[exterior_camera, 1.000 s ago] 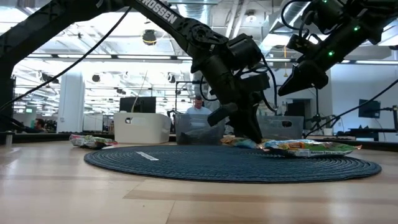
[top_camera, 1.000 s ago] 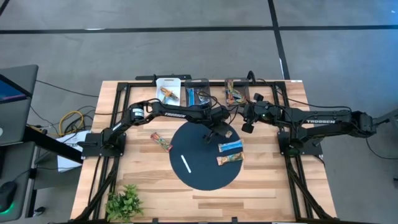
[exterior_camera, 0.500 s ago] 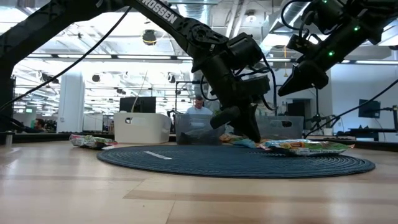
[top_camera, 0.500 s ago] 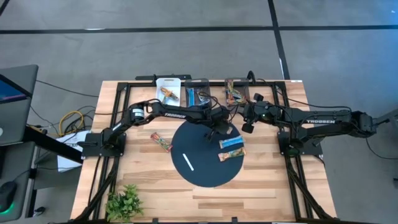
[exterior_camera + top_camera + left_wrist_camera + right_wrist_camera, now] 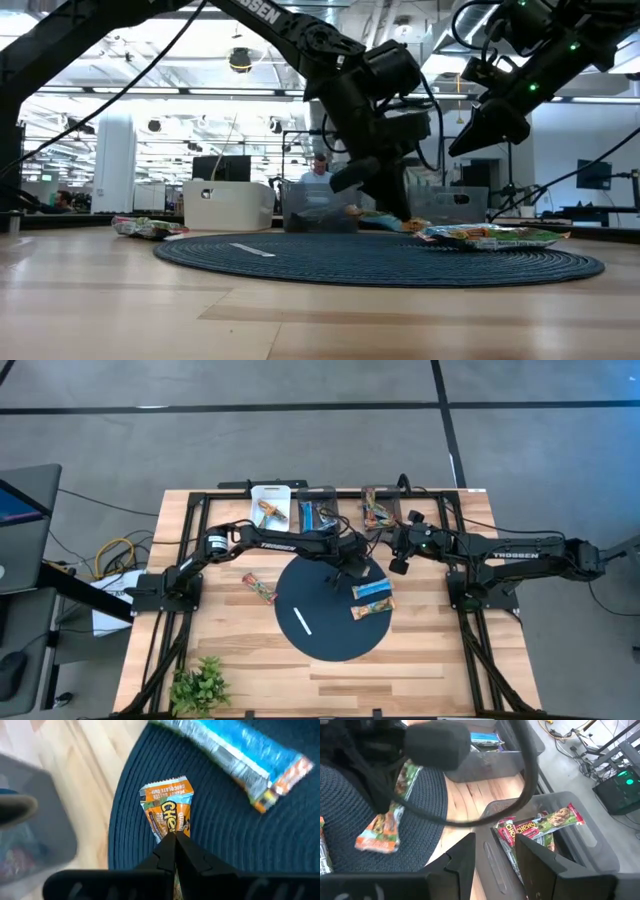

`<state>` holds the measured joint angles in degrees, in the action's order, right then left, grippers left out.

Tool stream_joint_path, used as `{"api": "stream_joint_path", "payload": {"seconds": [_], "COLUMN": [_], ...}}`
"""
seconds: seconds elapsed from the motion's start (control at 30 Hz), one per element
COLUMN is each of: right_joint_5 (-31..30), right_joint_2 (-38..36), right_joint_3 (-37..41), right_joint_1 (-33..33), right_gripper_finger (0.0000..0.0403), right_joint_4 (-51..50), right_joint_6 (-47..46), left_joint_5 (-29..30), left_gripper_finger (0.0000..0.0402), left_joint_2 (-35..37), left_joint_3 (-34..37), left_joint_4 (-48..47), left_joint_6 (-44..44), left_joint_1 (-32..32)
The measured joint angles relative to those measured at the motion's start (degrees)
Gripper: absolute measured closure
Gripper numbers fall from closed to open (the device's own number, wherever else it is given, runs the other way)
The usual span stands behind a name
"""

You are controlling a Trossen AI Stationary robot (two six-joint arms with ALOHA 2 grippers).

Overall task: Pick and place Granola Bars by type
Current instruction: Put the orange granola bar into the white bin

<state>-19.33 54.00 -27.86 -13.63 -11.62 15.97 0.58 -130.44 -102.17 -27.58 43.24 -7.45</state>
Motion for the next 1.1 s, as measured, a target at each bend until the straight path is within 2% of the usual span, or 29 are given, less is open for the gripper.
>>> {"api": "stream_joint_path", "payload": {"seconds": [0.3, 0.57, 0.67, 0.73, 0.93, 1.0, 1.1], "right_joint_5": [-0.02, -0.02, -0.02, -0.02, 0.27, 1.19, 2.53], "right_joint_2": [0.00, 0.00, 0.00, 0.00, 0.00, 0.00, 0.00], "right_joint_3": [0.02, 0.02, 0.02, 0.02, 0.02, 0.02, 0.02], "right_joint_1": [-0.02, -0.02, -0.01, -0.02, -0.02, -0.02, -0.02], "right_gripper_finger": [0.0272, 0.0272, 0.0272, 0.0272, 0.0272, 0.0272, 0.0272], "right_joint_4": [-0.47, -0.57, -0.38, -0.36, 0.13, 0.30, 0.68], "right_joint_6": [0.02, -0.04, -0.03, -0.03, -0.04, -0.05, -0.01], "left_joint_5": [4.19, 13.22, 14.32, 12.86, -2.22, -4.31, -4.45], "left_gripper_finger": [0.0401, 0.0401, 0.0401, 0.0401, 0.0400, 0.0390, 0.0357], "left_joint_2": [4.18, 10.05, 12.45, 13.69, 14.28, 14.26, 13.97], "left_joint_3": [0.00, -0.07, -0.04, -0.09, 1.61, 5.53, 10.39], "left_joint_4": [-7.19, -16.91, -20.00, -21.74, -24.62, -19.45, -12.35], "left_joint_6": [-0.33, -2.97, -4.88, -6.45, -5.52, -2.69, 0.36], "left_joint_1": [2.23, 5.28, 5.70, 5.78, 3.67, 2.84, 1.89]}}
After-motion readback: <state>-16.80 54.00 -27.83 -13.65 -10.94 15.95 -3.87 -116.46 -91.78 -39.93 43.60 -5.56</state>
